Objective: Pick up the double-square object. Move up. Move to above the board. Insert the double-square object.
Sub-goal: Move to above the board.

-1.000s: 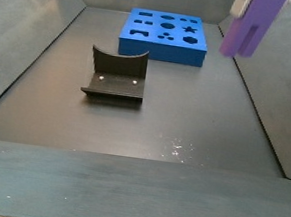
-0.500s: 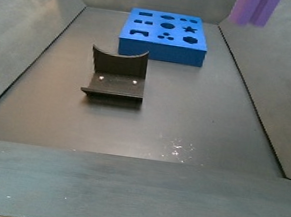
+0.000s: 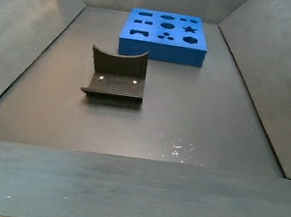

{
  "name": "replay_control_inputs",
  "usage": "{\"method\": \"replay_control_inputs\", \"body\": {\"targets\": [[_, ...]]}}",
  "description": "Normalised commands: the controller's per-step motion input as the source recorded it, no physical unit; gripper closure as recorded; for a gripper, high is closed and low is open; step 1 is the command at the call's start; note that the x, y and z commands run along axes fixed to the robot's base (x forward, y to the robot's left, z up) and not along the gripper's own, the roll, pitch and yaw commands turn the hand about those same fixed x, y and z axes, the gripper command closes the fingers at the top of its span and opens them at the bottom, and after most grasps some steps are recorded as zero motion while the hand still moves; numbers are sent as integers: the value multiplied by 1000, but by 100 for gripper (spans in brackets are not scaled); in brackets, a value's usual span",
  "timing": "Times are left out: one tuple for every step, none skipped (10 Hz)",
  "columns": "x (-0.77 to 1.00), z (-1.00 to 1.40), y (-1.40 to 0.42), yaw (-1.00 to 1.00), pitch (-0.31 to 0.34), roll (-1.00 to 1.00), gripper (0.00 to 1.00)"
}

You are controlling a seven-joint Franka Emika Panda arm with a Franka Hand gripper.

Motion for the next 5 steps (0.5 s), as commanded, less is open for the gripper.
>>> {"method": "replay_control_inputs", "body": {"targets": [[345, 101, -1000, -440, 287, -54, 100], [349, 103, -1000, -262, 224, -49, 100], [352, 103, -1000, -166, 188, -48, 100], [360, 106, -1000, -61, 145, -28, 100], [366, 108, -1000, -33, 128, -18, 100]]}}
